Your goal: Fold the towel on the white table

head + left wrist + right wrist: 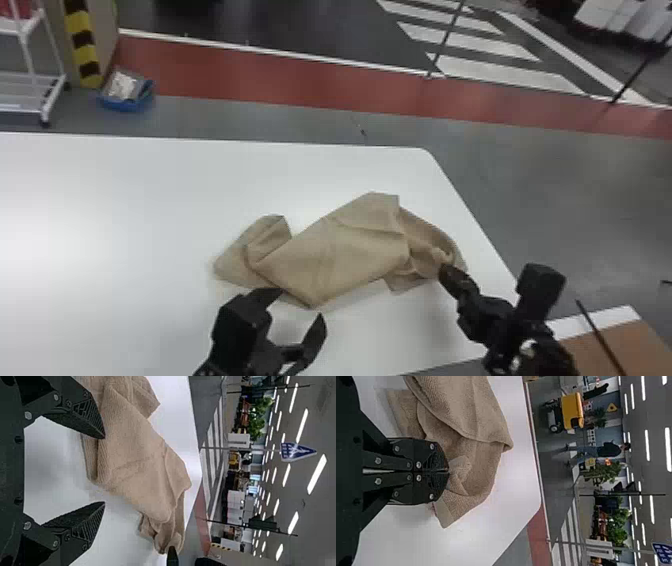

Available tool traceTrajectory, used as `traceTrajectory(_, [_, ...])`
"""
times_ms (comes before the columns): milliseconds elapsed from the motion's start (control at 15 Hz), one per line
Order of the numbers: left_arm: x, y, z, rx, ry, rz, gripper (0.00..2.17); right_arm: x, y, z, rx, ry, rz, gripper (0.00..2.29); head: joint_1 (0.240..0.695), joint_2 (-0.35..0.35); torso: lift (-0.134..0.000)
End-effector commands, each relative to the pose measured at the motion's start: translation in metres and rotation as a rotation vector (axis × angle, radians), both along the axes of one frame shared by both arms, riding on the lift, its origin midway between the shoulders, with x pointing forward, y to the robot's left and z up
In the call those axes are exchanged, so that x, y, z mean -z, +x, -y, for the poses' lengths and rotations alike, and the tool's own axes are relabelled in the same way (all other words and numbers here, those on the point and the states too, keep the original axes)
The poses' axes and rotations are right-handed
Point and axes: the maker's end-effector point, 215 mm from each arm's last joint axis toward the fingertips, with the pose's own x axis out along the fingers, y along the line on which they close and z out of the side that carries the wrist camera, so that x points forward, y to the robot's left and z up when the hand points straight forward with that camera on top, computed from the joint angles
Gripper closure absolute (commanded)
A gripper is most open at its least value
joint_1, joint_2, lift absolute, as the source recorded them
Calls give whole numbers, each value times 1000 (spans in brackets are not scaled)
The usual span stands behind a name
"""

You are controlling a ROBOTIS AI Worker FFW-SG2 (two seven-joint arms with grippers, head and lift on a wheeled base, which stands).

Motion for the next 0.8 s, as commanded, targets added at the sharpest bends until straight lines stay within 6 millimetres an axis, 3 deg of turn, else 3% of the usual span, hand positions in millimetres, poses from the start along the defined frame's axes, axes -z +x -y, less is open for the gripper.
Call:
traceTrajectory(0, [-5, 5, 22, 11, -17, 37, 350, 3, -3, 2, 0, 10, 3, 1774, 695, -350, -120])
traceTrajectory(600, [-4, 20, 63, 47, 14, 82, 353, 3, -8, 12, 15, 33, 15, 1774, 695, -350, -120])
traceTrajectory(733, [8, 23, 62, 52, 61, 68, 414, 3, -8, 12, 15, 37, 17, 1774, 695, -350, -120])
